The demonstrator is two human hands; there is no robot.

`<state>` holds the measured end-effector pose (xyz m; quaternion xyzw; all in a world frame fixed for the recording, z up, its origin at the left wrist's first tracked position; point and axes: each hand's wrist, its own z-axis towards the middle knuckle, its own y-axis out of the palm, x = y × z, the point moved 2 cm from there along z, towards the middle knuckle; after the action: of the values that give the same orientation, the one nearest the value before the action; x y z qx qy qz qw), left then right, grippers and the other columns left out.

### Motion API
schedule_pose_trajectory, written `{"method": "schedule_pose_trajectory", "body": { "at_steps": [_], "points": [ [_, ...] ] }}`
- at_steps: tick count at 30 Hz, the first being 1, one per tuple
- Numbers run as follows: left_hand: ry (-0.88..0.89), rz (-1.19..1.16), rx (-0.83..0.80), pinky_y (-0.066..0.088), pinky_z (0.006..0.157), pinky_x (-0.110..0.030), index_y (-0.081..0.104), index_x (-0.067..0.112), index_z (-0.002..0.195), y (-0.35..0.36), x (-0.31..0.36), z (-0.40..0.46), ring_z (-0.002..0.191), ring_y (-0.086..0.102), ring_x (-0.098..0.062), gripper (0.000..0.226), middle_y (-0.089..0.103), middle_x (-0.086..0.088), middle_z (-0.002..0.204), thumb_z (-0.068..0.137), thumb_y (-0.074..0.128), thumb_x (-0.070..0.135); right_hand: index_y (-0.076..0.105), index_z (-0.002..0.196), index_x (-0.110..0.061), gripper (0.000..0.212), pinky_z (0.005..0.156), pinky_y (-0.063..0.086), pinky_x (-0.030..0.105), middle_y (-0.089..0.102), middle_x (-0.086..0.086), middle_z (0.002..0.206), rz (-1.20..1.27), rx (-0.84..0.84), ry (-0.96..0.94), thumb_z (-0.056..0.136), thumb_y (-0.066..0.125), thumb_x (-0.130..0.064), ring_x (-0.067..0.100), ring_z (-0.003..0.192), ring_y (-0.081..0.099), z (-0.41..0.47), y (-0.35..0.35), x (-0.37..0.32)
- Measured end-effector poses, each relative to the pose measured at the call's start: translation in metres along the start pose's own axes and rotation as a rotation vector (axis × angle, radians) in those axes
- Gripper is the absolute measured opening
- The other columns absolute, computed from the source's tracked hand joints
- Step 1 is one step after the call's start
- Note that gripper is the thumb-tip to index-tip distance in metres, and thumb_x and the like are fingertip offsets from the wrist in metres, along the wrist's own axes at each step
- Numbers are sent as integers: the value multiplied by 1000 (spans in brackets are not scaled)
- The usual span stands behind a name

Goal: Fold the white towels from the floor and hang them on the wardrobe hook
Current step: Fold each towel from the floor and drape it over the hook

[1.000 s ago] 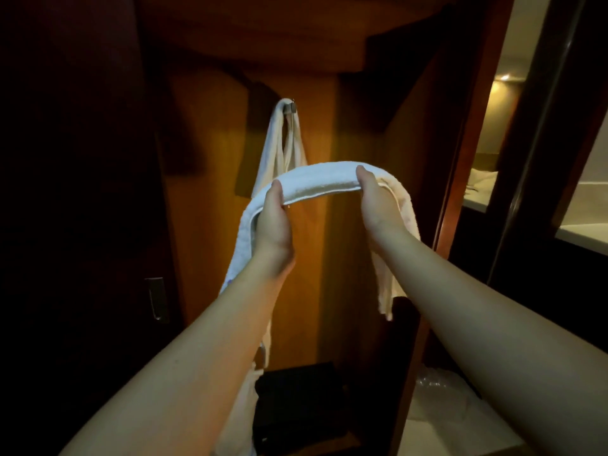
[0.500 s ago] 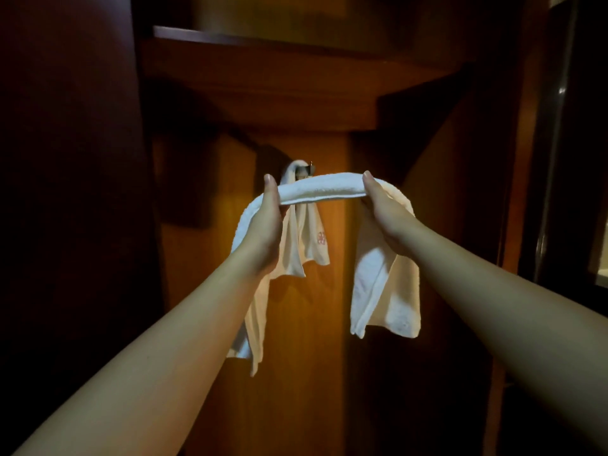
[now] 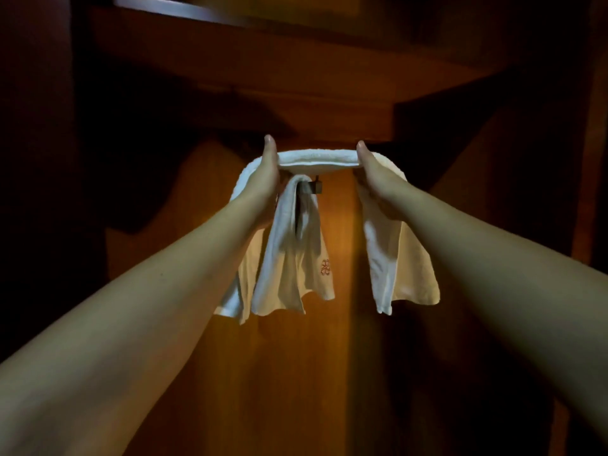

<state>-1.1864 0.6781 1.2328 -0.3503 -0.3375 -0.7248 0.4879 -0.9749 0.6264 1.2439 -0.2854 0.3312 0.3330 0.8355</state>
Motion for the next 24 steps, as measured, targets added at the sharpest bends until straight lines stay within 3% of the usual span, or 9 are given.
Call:
{"method": "schedule_pose_trajectory", "body": {
  "at_steps": [3,6,8,10,13,17,21,24],
  "points": [
    [15,75,27,53,91,-35,64,19,127,4,-9,25,100,73,-17,84,76,-7,111,82,38,85,68,112,-42,90,102,51,47,72,-5,115,48,-35,14,58,34,-105,18,109,67,39,10,17],
    [13,74,120,51,94,-33,58,17,135,3,-25,40,107,70,-17,87,72,-7,118,82,40,84,64,120,-39,102,108,45,50,67,0,127,85,-128,24,52,33,-108,24,120,63,68,28,37],
    [14,74,171,49,84,-27,59,15,134,0,-38,45,102,69,-16,79,72,-7,113,89,40,78,63,114,-41,88,111,42,51,65,1,132,109,-174,24,59,33,-102,26,125,60,77,41,49],
    [3,54,186,49,84,-29,61,14,130,-1,-49,50,102,70,-19,72,73,-9,110,93,41,73,61,110,-43,80,112,42,51,64,1,131,126,-209,15,62,31,-99,24,125,59,81,51,60],
    [-41,52,128,49,97,-36,58,14,135,-1,-64,53,111,67,-22,80,69,-12,121,93,34,76,53,137,-36,95,116,38,49,57,4,143,197,-255,28,65,33,-95,23,133,53,78,64,75],
    [-57,67,83,47,105,-39,52,17,143,-1,-84,49,117,65,-21,83,66,-11,128,92,31,78,36,154,-30,87,122,28,49,39,8,160,300,-362,26,85,35,-82,24,144,40,68,82,96],
    [-30,59,101,51,93,-31,54,16,141,2,-86,52,112,67,-17,76,67,-10,127,96,30,73,25,160,-32,86,124,22,49,31,6,164,331,-405,42,89,31,-81,23,149,33,73,90,98],
    [-9,77,127,50,102,-37,59,16,135,2,-79,59,113,67,-20,76,69,-11,124,96,28,73,25,159,-35,88,124,21,52,28,7,166,329,-390,56,87,32,-84,26,151,29,85,89,88]
  ]
}}
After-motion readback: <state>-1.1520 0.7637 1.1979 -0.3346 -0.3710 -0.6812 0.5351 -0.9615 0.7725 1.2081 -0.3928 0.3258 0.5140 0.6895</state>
